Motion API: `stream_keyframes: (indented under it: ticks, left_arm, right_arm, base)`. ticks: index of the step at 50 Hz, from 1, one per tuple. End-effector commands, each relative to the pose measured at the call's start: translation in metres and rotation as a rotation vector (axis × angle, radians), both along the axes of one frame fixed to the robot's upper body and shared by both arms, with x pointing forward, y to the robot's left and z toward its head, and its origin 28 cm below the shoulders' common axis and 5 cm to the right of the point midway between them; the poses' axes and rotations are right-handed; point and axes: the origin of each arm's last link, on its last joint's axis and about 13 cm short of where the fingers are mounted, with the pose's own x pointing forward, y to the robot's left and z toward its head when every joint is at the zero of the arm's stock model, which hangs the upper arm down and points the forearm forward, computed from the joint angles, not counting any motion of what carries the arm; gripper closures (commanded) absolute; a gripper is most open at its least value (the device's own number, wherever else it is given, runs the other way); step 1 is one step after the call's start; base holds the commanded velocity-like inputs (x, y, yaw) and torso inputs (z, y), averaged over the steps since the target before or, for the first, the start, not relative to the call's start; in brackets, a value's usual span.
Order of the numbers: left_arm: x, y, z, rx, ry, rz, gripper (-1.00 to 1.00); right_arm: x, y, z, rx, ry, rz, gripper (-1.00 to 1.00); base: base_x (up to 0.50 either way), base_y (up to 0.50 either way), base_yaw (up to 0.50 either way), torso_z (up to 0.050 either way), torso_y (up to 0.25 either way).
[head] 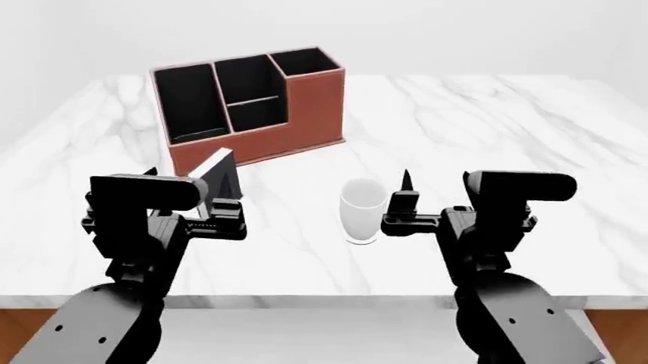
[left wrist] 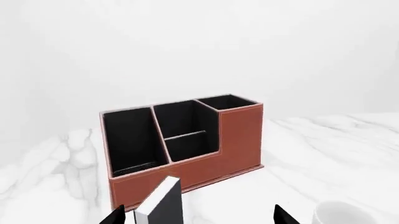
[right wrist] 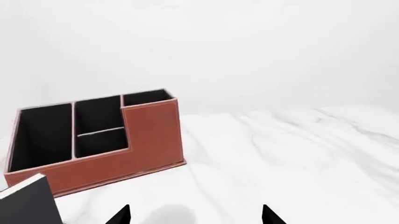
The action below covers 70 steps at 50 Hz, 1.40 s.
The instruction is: Pick up the book and place it in the front compartment of the caddy.
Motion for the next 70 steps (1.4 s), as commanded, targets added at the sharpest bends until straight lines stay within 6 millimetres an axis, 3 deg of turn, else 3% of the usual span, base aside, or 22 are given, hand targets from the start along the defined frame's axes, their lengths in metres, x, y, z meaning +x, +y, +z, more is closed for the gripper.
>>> stream_keyframes:
  ticks: [1, 70]
  left_arm:
    - [-0.0111, 0.0053, 0.0362, 0.078, -0.024, -0.026, -1.0]
    - [-0.0168, 0.0083, 0.0396, 0.097, -0.033, -0.002, -1.0]
  right_arm:
    - [0.0017, 0.0007, 0.0433, -0.009, -0.033, 0.052, -1.0]
    - [0.0076, 0.0009, 0.0412, -0.02, -0.057, 0.019, -1.0]
  base:
    - [0.5, 0.0, 0.0, 0.0, 0.0]
    - [0.47, 0.0, 0.0, 0.0, 0.001]
